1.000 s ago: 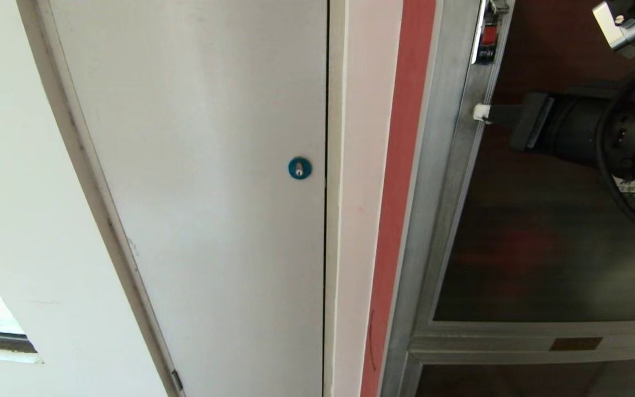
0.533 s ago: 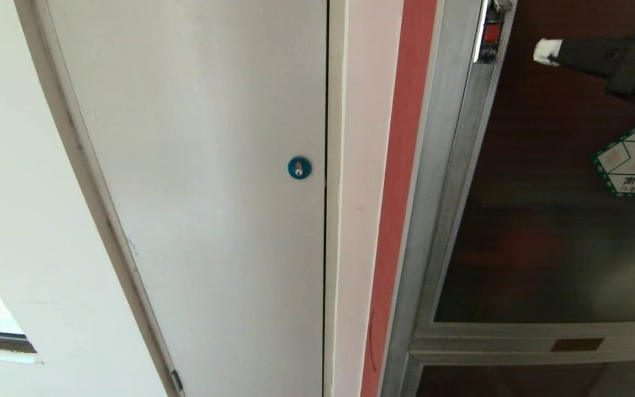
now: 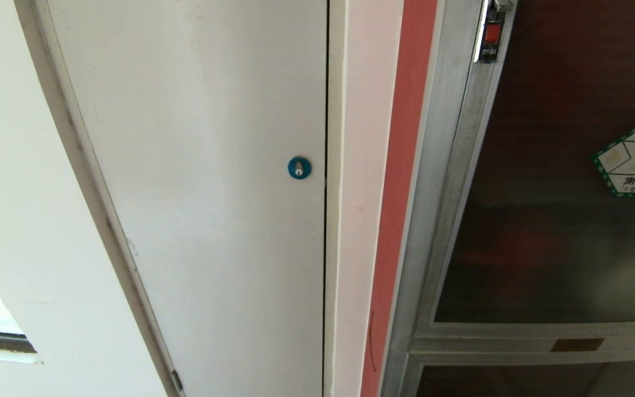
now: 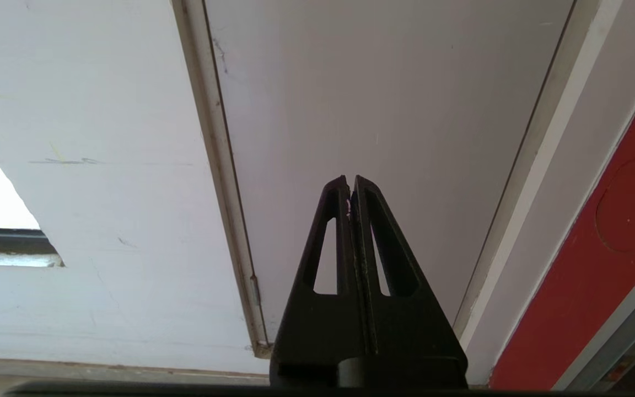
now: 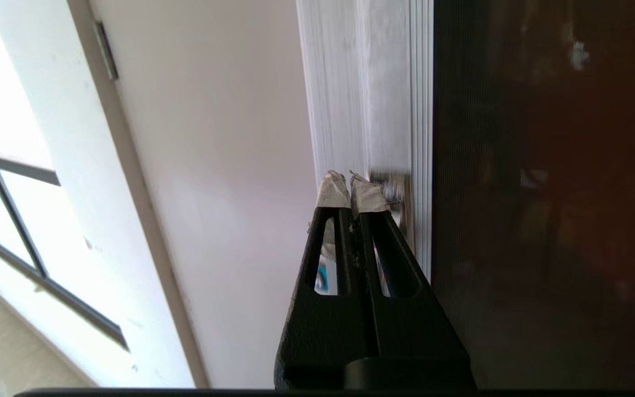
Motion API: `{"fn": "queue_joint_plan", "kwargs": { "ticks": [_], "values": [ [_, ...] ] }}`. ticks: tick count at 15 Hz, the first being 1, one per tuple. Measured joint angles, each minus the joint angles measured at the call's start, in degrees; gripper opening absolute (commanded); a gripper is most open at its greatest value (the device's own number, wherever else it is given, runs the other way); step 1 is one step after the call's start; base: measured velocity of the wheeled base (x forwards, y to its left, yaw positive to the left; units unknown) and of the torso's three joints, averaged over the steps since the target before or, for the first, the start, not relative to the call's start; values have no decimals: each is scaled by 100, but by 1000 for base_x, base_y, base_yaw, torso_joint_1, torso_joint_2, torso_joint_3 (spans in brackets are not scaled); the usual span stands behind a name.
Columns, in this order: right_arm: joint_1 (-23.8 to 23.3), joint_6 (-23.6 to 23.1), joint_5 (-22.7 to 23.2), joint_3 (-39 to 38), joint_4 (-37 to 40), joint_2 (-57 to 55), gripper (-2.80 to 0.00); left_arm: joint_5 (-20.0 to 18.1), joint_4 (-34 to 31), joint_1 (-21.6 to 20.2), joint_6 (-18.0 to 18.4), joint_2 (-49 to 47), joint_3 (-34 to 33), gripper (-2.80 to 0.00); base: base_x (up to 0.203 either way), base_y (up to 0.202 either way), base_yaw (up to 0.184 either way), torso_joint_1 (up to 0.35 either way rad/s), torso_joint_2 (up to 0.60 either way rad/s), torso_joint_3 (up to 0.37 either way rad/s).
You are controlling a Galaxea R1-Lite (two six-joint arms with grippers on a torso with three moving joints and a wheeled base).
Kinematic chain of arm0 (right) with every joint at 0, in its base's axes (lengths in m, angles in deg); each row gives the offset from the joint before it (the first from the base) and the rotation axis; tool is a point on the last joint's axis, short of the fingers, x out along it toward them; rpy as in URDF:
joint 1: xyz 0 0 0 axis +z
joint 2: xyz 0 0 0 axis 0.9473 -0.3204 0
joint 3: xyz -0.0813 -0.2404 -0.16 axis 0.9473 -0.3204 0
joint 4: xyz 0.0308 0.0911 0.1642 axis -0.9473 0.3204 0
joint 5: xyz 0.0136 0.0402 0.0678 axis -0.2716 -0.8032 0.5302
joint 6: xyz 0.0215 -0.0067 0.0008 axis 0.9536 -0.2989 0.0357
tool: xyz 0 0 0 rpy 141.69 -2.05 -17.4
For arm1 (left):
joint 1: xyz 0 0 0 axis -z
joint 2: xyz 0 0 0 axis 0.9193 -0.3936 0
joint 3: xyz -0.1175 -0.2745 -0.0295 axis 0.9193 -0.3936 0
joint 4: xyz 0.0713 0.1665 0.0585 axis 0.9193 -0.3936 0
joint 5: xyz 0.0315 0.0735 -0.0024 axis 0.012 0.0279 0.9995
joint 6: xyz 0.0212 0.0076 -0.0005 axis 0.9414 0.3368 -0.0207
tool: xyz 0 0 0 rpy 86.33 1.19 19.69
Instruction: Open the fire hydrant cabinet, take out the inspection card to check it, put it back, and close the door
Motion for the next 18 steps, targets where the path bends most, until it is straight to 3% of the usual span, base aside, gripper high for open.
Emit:
{"fn": "queue_joint_plan", "kwargs": {
  "ticks": [8,18],
  "values": [
    [-209,-18,-39,1225,-10,-1165,-280,0,0,0,-1,0,0,-280,0,0,0,0,0,0],
    [-502,-16,-54,1400,20,-1513,-280,-2,0,0,-1,0,0,-280,0,0,0,0,0,0]
  ]
}}
